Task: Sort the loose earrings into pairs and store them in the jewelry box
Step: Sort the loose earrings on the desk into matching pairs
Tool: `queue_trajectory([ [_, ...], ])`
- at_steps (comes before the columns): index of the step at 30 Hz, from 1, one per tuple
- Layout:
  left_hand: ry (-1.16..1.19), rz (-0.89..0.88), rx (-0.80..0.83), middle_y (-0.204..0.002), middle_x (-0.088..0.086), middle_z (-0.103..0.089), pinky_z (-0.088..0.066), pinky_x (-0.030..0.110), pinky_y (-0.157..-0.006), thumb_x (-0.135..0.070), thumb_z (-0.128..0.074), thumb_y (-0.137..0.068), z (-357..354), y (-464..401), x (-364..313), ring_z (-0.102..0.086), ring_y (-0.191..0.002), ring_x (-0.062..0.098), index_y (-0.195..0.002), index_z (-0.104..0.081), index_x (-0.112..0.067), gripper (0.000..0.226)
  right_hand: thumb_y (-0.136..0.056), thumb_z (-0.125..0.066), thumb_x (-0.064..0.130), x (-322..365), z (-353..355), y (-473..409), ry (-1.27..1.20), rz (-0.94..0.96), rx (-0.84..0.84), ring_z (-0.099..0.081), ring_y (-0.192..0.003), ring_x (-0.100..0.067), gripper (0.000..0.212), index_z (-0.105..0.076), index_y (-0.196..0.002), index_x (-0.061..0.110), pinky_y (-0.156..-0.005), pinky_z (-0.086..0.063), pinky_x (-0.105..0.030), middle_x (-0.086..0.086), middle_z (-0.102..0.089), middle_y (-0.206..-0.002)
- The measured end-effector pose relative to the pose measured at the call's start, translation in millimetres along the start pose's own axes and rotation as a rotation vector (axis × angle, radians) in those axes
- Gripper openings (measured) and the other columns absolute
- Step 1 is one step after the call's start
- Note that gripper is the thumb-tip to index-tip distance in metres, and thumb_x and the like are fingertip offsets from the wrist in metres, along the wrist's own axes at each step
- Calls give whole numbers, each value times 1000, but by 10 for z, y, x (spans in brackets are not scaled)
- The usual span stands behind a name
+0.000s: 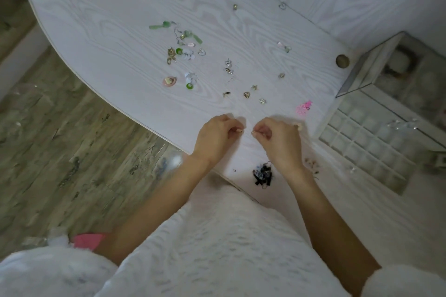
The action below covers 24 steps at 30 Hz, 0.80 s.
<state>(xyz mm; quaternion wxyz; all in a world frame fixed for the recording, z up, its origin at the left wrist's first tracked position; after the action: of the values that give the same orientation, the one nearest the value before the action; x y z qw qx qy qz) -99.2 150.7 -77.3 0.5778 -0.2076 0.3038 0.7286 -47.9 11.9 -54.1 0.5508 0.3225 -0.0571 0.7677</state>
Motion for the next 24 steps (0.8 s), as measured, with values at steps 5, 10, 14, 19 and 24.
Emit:
queue_trajectory([
  [5, -4, -38, -106, -87, 4, -67, -40, 25, -66, -18, -62, -87, -87, 118, -94, -61, -76, 22, -102, -68, -13, 18, -86, -65, 16, -89, -108, 150, 39, -19, -66, -66, -75, -14, 17, -67, -103, 11, -78, -38, -15, -2, -73, -86],
  [10, 10, -32, -127, -92, 5, -65, -49, 32, -69, -16, -60, -88, -147, 188, -92, -61, -78, 21, -112, -65, -14, 24, -89, -58, 8, -128, -66, 232, 112, 15, -85, -61, -90, -21, 23, -63, -112, 7, -77, -44, -23, -10, -69, -96],
  [14, 5, -13, -123, -90, 6, -64, -43, 25, -67, -14, -62, -87, -170, 165, -102, -61, -77, 21, -105, -68, -14, 20, -87, -60, 9, -54, -168, 194, 128, 40, -32, -60, -90, -20, 24, -62, -111, 6, -85, -39, -21, -9, -63, -104],
  [19, 4, -54, -100, -85, 7, -65, -38, 22, -65, -11, -62, -84, -198, 149, -206, -61, -75, 21, -99, -71, -15, 18, -84, -65, 11, -19, -209, 176, 101, 29, -6, -60, -88, -24, 22, -61, -105, 6, -77, -50, -38, -10, -61, -102],
  [24, -5, -55, -67, -82, 5, -67, -38, 22, -63, -11, -62, -84, -236, 146, -232, -62, -72, 21, -99, -70, -14, 17, -84, -66, 12, -62, -194, 185, 89, 3, 10, -60, -87, -22, 21, -61, -103, 7, -76, -52, -37, -9, -60, -101],
])
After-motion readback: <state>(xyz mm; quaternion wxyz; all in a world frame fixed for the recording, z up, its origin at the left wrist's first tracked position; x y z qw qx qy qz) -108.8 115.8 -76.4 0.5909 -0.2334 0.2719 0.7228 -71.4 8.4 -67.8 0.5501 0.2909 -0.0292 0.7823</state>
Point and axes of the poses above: each hand's wrist, its own y-axis away from the middle knuckle, its own z-axis out of the back of the hand, x = y × z, the point moved 5 cm from there along -y, towards the middle knuckle
